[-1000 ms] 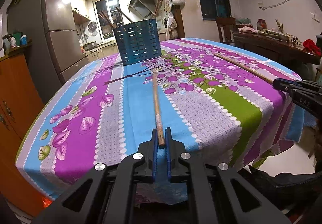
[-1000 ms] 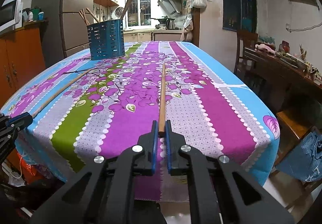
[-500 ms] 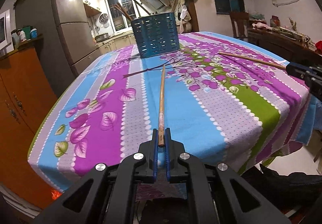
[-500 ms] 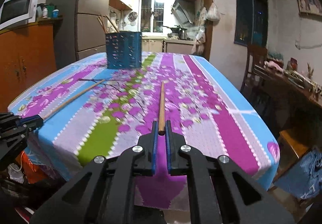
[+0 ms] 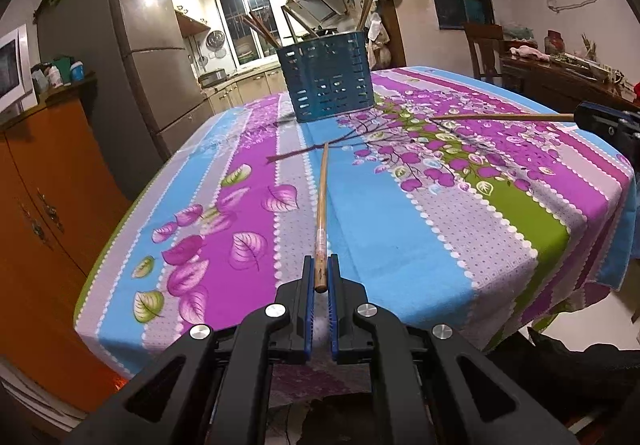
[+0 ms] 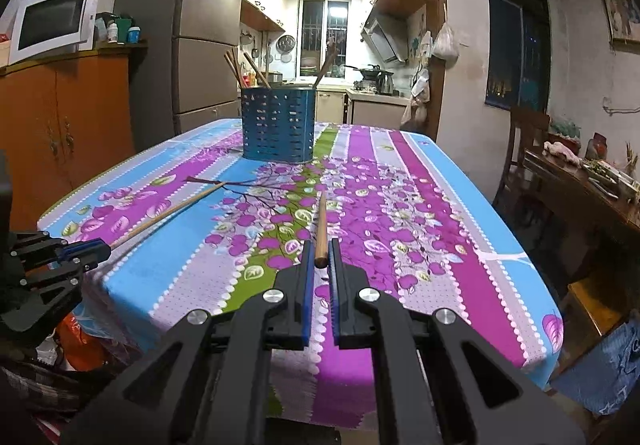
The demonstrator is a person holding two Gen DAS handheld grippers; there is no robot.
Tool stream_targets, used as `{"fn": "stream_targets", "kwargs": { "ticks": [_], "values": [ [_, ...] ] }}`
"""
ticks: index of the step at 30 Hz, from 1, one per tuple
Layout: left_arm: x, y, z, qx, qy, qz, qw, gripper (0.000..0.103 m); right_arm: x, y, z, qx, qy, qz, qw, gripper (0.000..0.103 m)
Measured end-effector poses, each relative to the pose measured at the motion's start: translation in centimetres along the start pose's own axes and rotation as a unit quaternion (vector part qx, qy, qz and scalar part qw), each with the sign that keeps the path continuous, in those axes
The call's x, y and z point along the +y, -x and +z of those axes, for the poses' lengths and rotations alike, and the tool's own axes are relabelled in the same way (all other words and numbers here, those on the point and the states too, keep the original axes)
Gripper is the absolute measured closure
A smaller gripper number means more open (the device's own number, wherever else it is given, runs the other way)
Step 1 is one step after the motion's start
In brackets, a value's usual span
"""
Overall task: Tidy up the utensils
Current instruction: 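Lift the left tool's chopstick toward the blue holder while the right tool carries its own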
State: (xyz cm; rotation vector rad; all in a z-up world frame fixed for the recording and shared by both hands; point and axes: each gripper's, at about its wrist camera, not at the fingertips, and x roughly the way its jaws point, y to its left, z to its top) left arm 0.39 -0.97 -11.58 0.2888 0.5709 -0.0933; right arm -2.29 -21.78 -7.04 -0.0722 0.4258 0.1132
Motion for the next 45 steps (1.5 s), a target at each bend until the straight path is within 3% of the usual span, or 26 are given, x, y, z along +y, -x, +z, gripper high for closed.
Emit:
{"fn": "stream_targets", "kwargs": {
  "ticks": [12,25,35,45],
  "values": [
    [2.1,0.6,2.4,-0.020,-0.005,0.014,0.9997,0.096,0.8,1.6,3.8,-0.048,0.011,0.020,0.999,0.098],
    [6.9,1.6,7.7,-0.059,0.057,-0.025,0.9963,0.096,0.9,1.7,9.2,-0.107,0.022,0.027,0.994,0.098],
    [10.2,3.0,12.8,-0.102,0.070,-0.047,0.9912,0.096,0.2,0.2,13.8,-0.122,0.013,0.061,0.991,0.098],
    [11.5,2.8,16.7,-0.103,0.072,-0.095,0.9874,0.096,0.8,-1.4,17.3,-0.120,0.014,0.103,0.987,0.098]
  ]
}}
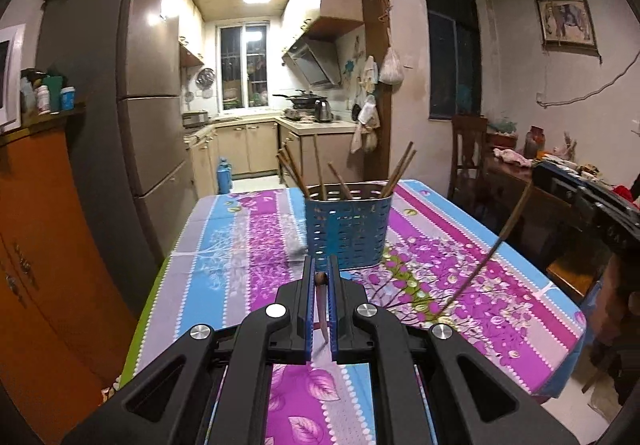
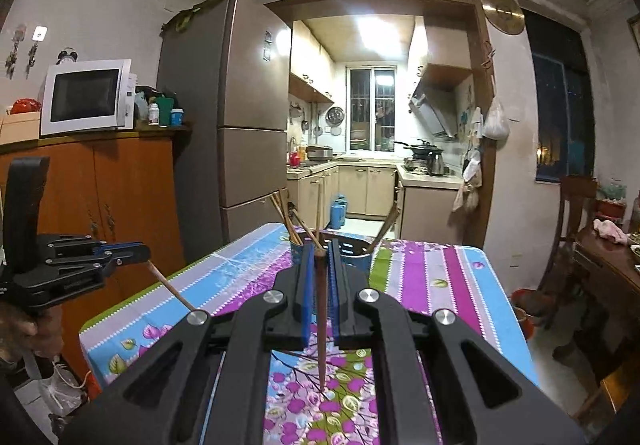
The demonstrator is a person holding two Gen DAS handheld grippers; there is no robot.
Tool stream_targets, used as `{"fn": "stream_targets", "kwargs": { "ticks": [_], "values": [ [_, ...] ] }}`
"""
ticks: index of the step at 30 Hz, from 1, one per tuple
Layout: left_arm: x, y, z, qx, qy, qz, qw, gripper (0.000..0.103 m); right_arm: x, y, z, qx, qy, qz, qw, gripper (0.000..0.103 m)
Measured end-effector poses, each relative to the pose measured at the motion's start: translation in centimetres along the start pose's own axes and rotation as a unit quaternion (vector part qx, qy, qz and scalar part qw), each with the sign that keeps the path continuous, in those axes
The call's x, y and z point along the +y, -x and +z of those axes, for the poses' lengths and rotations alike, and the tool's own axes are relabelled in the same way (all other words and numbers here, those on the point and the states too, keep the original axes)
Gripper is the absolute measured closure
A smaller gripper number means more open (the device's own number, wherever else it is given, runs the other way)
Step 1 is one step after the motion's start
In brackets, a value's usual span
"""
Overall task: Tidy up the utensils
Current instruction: 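Lift the left tool's chopstick toward the blue holder while the right tool carries its own, then lower the left tool's chopstick into the holder while the right tool inserts its own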
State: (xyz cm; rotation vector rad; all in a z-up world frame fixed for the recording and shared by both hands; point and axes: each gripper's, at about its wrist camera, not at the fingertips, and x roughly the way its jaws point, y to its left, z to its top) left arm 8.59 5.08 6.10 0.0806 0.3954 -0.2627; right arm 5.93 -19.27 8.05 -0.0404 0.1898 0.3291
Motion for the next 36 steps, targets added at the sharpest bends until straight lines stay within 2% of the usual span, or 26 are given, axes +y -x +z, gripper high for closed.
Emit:
{"fn": "stream_targets", "kwargs": {
  "ticks": [13,18,23,30,36],
  "values": [
    [-0.8,-0.8,2.3,-0.007,-0.019,-0.033,0.9992,0.096,0.5,-2.1,1.3,0.024,-0.004,0.036,0.999,0.098],
    [-0.9,-1.5,4.5,-0.029,-0.019,-0.045,0.9984,0.096,0.4,-2.7,2.2,0.020,-0.004,0.038,0.999,0.098],
    [-0.8,-2.2,9.3,-0.072,-0.013,-0.061,0.9954,0.096,-0.4,-3.2,6.3,-0.021,0.001,0.023,1.000,0.098],
    [-0.9,-3.6,17.7,-0.138,-0.044,-0.020,0.9892,0.096,-2.3,-6.1,12.5,-0.072,0.006,0.002,0.997,0.098],
    [0.0,-7.0,22.7,-0.170,-0.041,-0.002,0.9846,0.096,-3.9,-10.4,15.1,-0.079,0.004,-0.005,0.997,0.098]
  ]
}}
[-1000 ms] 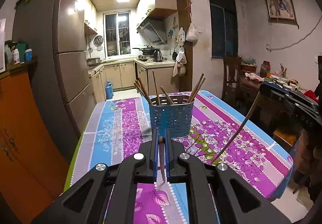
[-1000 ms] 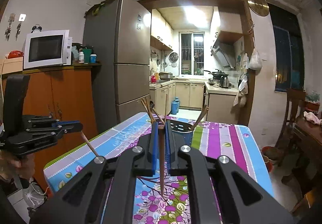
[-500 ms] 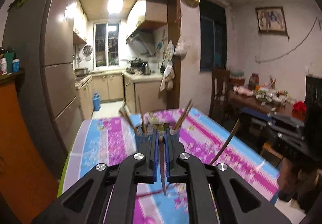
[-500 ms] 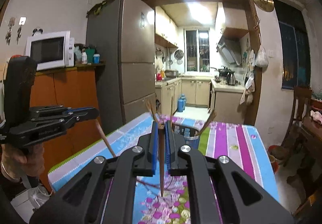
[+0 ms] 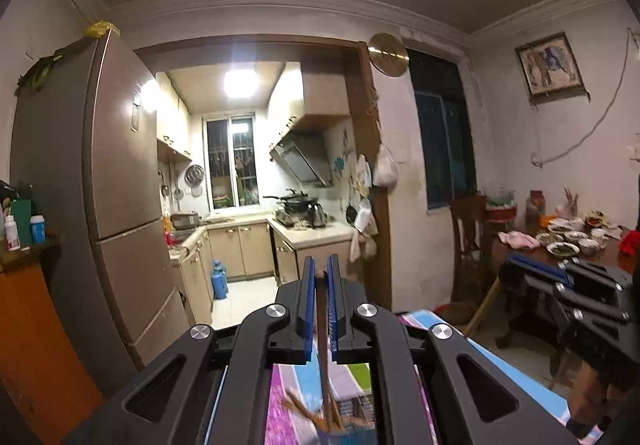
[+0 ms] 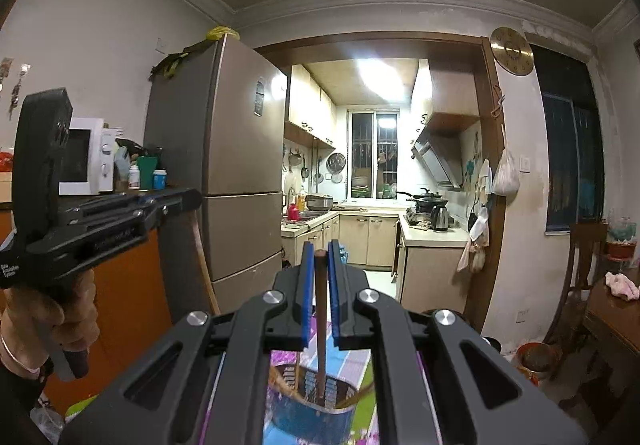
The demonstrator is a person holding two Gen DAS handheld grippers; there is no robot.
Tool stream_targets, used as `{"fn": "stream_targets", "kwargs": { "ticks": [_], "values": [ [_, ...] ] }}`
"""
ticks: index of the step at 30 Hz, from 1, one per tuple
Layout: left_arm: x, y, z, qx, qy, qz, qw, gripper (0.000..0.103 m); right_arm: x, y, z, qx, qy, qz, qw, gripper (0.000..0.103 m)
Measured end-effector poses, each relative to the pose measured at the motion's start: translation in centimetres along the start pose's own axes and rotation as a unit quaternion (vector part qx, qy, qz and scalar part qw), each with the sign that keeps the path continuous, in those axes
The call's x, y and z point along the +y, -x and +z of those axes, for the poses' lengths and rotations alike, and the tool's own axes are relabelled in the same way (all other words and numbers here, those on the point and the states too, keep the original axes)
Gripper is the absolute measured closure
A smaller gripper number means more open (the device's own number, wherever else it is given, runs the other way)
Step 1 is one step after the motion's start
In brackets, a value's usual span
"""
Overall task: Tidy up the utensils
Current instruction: 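Lower the left tool's chopstick into the holder while the right tool inserts its own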
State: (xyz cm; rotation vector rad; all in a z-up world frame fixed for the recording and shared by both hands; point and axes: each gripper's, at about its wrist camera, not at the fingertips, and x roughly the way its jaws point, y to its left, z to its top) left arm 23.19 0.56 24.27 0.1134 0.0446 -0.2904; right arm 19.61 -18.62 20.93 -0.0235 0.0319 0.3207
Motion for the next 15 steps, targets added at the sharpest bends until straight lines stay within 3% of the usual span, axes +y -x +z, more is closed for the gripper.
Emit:
{"fn": "stream_targets", "kwargs": {
  "ticks": [6,11,15],
  "values": [
    [1.3,-5.5,-1.1,0.008,0.031,-0.023,0.9992,0.096,-1.7,-4.9,-1.6,0.036,-0.022,0.005,0.999,0.097],
    [2.0,-9.2,-5.0,0.039,0.057,-0.051,0.9963,0.096,-2.4,-8.2,-4.7,0.080,-0.046,0.004,0.996,0.097],
    [1.9,-11.3,-8.6,0.067,0.058,-0.051,0.9948,0.096,-2.2,-10.3,-7.7,0.120,-0.058,0.009,0.991,0.097]
  ]
}}
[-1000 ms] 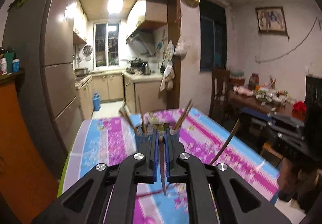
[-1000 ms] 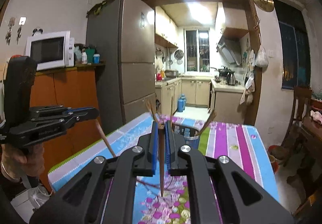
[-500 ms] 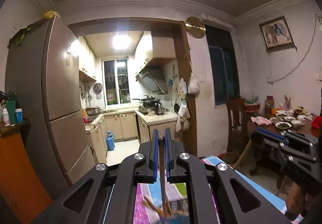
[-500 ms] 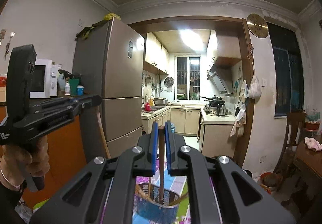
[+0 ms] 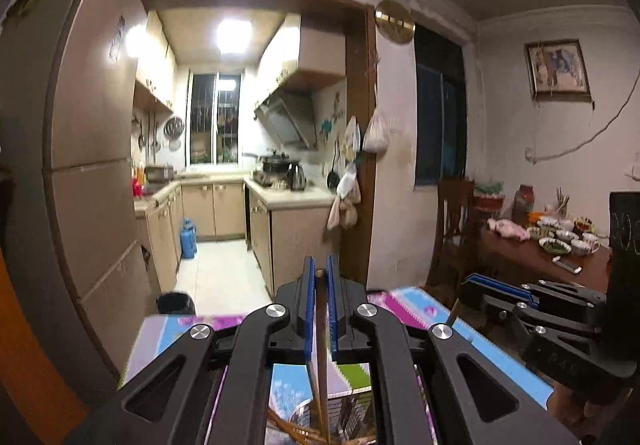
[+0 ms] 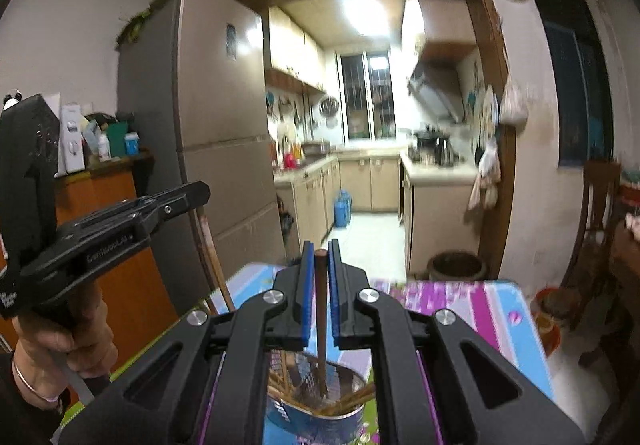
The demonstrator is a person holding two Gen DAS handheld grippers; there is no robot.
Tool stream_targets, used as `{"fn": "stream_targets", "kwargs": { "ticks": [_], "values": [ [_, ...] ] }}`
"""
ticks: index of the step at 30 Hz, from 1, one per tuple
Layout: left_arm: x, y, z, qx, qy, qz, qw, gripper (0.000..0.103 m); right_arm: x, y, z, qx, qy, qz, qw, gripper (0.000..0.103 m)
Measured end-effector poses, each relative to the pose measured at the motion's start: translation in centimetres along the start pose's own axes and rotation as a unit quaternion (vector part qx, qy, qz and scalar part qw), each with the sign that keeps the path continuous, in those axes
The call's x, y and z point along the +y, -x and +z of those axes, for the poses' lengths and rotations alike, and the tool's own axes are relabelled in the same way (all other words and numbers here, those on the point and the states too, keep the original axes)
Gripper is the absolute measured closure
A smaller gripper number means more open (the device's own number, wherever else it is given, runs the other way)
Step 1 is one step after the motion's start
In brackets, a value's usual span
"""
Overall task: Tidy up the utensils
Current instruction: 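Lower the left tool's chopstick into the holder while the right tool inserts its own, then open both tools to release the chopsticks into the blue holder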
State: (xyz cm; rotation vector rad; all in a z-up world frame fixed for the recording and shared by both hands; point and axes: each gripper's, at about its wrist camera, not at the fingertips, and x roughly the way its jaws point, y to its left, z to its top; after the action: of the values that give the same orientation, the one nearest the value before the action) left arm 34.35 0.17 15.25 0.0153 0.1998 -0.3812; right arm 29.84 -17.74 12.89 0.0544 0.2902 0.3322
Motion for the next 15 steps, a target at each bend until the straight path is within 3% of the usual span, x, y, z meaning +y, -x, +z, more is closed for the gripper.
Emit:
{"fn": "stream_targets", "kwargs": {
  "ticks": [9,10,12,13,15],
  "values": [
    [1.9,-4.5,-7.2,0.059,0.060,0.004,0.9964,0.096,0.3,-4.4,-5.0,0.064,-0.016,-0.008,0.998,0.096],
    [1.9,-4.5,-7.6,0.062,0.059,0.007,0.9963,0.096,0.2,-4.4,-5.2,0.063,-0.016,-0.018,0.998,0.093],
    [2.2,-3.8,-7.7,0.054,0.062,0.012,0.9965,0.095,0.1,-3.6,-5.1,0.046,-0.018,-0.021,0.999,0.065],
    [2.5,-3.2,-7.5,0.046,0.066,0.017,0.9966,0.092,0.1,-2.6,-4.8,0.029,-0.019,-0.026,0.999,0.062],
    [2.8,-1.0,-6.5,0.014,0.070,0.043,0.9966,0.074,-0.1,-0.7,-4.4,0.002,-0.022,-0.029,0.999,0.059]
  ]
}}
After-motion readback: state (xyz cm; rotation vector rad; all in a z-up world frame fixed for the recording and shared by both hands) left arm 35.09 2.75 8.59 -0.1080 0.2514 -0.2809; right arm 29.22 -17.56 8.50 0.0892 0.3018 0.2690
